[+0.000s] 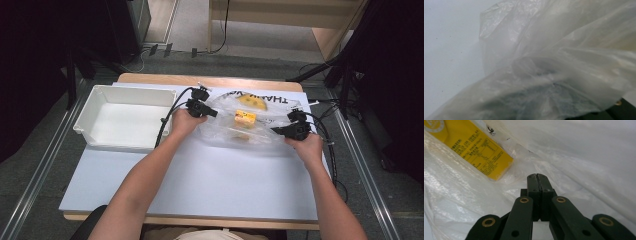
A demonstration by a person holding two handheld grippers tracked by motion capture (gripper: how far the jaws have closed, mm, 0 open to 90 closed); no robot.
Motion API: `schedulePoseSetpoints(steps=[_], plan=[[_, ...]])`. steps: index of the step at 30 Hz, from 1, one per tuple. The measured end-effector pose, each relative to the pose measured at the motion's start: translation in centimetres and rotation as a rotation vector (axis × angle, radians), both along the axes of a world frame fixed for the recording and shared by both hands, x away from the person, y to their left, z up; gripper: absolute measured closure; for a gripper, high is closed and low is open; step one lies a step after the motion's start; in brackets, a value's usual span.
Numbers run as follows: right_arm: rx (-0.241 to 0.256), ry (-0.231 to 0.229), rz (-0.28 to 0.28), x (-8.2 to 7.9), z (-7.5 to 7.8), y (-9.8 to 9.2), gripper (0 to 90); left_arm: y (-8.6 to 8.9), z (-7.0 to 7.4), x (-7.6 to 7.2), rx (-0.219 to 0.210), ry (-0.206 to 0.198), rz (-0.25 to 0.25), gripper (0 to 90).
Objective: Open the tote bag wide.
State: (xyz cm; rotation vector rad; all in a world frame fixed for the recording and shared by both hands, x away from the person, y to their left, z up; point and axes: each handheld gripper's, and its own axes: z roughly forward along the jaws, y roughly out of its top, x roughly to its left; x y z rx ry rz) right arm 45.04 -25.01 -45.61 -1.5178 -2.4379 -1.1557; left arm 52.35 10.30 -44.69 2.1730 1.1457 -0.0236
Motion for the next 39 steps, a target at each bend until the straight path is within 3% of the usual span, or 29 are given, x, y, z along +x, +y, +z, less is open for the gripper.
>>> schedulePoseSetpoints(steps=[5,13,23,29,35,39], plan=[[-0.01,0.015,0.007,-0.1,-0.7,0.1,90.0,0.0,-0.6,0.3,0.031,0.01,0.014,90.0],[-0.026,0.023,-0.001,-0.4,-1.3,-0.2,90.0,0.1,-1.1,0.5,0.031,0.017,0.043,90.0],[-0.022,0.038,-0.01,-1.0,-1.9,-0.5,90.0,0.5,-0.8,0.3,0.073,0.036,0.076,90.0],[-0.027,0.033,-0.009,-2.1,-1.9,-0.8,90.0,0.7,-0.9,-0.2,0.059,0.029,0.109,90.0],[-0.029,0.029,-0.041,-2.9,-2.0,-2.0,90.0,0.6,-0.8,0.0,0.074,0.013,0.14,90.0],[-0.057,0.025,-0.079,-3.1,-1.8,-2.9,90.0,0.8,-0.8,0.2,0.076,0.01,0.161,90.0]])
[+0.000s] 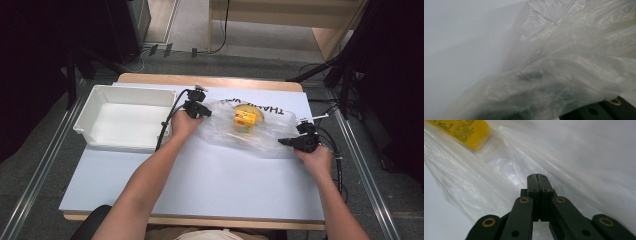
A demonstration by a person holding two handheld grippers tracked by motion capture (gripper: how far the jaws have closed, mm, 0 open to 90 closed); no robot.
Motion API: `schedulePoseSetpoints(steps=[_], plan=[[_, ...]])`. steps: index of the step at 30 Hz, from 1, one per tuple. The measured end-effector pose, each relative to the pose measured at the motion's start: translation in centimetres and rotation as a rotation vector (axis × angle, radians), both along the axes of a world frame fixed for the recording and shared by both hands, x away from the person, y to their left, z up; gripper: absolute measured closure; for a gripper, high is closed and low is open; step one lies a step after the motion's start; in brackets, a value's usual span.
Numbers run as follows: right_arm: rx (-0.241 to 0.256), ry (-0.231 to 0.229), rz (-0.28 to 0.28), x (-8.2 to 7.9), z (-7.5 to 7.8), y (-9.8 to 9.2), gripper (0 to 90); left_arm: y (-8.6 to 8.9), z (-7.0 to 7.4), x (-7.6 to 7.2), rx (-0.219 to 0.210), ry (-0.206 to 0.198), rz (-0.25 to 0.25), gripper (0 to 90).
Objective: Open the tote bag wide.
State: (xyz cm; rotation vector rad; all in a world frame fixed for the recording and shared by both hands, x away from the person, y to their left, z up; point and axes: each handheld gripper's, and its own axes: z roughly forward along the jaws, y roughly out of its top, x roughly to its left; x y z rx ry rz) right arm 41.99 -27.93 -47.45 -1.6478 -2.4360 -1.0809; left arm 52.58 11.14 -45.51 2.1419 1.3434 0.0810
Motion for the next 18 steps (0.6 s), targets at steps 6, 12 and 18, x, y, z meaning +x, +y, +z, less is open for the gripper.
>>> schedulePoseSetpoints(steps=[6,12,18], plan=[[-0.016,-0.013,-0.055,-0.4,0.0,-1.7,90.0,0.0,0.1,0.3,0.012,0.003,0.027,90.0],[-0.018,-0.039,-0.097,-1.1,-0.2,-2.9,90.0,0.1,0.1,0.5,0.021,-0.006,0.05,90.0],[-0.07,-0.108,-0.13,-1.8,-0.3,-3.4,90.0,0.1,0.1,0.5,0.044,-0.026,0.073,90.0]])
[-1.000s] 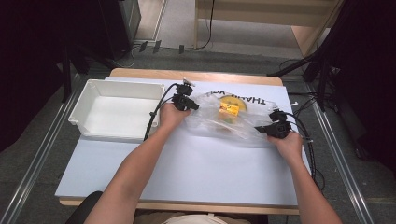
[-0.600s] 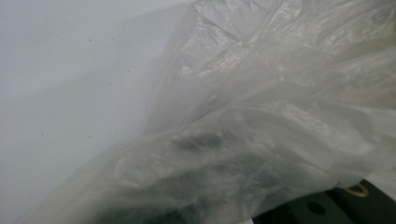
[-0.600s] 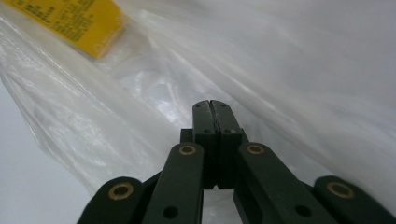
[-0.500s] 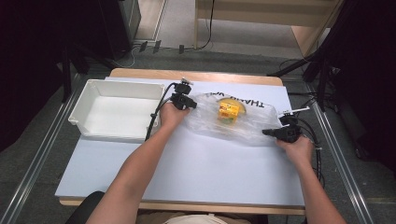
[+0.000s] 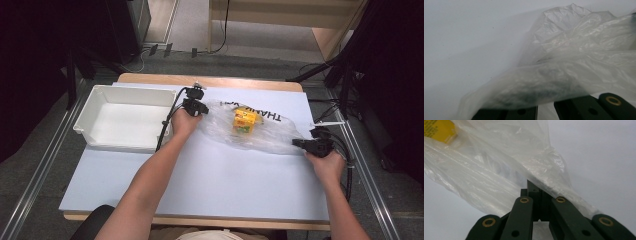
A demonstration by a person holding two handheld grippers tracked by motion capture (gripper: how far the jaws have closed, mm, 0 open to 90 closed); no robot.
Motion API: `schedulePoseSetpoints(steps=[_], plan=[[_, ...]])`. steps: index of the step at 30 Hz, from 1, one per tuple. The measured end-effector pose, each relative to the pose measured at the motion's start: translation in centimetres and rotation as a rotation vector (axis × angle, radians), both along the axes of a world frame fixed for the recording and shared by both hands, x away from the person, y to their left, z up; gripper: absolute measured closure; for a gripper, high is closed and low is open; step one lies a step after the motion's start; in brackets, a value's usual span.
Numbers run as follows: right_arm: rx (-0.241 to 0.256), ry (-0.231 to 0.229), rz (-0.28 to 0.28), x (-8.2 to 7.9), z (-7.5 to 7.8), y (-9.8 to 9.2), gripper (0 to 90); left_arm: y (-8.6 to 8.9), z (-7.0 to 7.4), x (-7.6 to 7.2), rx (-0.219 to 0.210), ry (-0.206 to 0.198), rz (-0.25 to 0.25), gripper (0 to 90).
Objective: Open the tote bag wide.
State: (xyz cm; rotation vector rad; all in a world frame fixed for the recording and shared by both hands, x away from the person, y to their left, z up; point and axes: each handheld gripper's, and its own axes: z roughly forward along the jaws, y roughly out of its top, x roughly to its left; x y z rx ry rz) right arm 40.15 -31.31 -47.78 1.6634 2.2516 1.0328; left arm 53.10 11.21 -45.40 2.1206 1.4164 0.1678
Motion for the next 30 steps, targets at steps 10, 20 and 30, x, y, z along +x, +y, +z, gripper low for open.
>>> schedulePoseSetpoints(steps=[10,20,30], plan=[[-0.04,-0.042,-0.041,-1.0,-0.1,-0.7,90.0,0.1,0.0,0.0,0.017,-0.013,0.01,90.0],[-0.051,-0.032,-0.068,-1.6,0.0,-1.8,90.0,-0.1,0.0,0.0,0.017,-0.005,0.033,90.0],[-0.043,-0.037,-0.095,-1.7,-0.1,-2.7,90.0,-0.2,0.1,0.0,0.037,-0.015,0.027,90.0]])
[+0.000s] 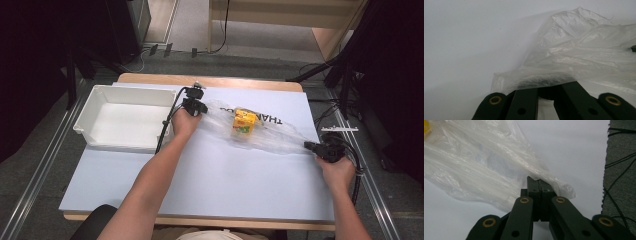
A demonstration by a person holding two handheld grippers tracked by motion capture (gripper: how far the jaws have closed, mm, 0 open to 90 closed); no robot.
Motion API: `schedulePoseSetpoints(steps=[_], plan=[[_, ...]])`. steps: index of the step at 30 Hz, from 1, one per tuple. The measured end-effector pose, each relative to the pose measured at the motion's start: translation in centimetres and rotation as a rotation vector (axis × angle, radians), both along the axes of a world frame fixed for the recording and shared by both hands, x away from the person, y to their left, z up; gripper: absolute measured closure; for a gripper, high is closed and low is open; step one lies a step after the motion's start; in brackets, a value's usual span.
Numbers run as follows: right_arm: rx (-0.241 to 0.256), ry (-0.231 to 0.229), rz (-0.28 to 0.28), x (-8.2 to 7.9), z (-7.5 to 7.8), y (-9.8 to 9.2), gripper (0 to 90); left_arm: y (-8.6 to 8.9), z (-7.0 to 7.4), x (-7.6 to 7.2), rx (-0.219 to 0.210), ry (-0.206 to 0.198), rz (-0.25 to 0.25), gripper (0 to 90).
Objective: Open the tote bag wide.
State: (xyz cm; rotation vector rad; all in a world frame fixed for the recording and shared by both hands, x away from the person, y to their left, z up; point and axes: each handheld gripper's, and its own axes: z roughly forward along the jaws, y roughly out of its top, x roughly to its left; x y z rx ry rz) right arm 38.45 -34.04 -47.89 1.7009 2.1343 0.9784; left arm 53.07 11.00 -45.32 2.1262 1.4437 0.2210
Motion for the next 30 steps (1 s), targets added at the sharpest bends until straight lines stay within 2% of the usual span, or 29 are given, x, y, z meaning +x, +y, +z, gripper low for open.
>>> schedulePoseSetpoints(steps=[6,9,12,19,27,28,30], plan=[[0.0,0.006,-0.014,0.0,0.0,0.2,90.0,0.0,0.0,0.0,-0.002,0.007,0.006,90.0],[-0.013,0.008,-0.016,0.1,0.2,0.4,90.0,0.2,0.1,0.2,-0.037,0.036,0.001,90.0],[-0.005,0.011,-0.013,0.1,0.5,0.6,90.0,0.2,0.4,0.2,-0.042,0.049,-0.015,90.0],[-0.001,-0.024,0.024,0.1,1.7,1.5,90.0,-0.4,1.9,-0.7,-0.059,0.027,-0.068,90.0],[0.019,-0.046,0.063,0.2,3.1,2.7,90.0,-0.1,4.3,-1.8,-0.141,-0.021,-0.129,90.0],[0.021,-0.049,0.071,0.1,3.3,2.9,90.0,-0.1,4.5,-1.8,-0.146,-0.02,-0.139,86.7],[0.019,-0.057,0.086,0.1,3.6,3.3,90.0,0.0,5.0,-2.0,-0.139,-0.033,-0.157,88.0]])
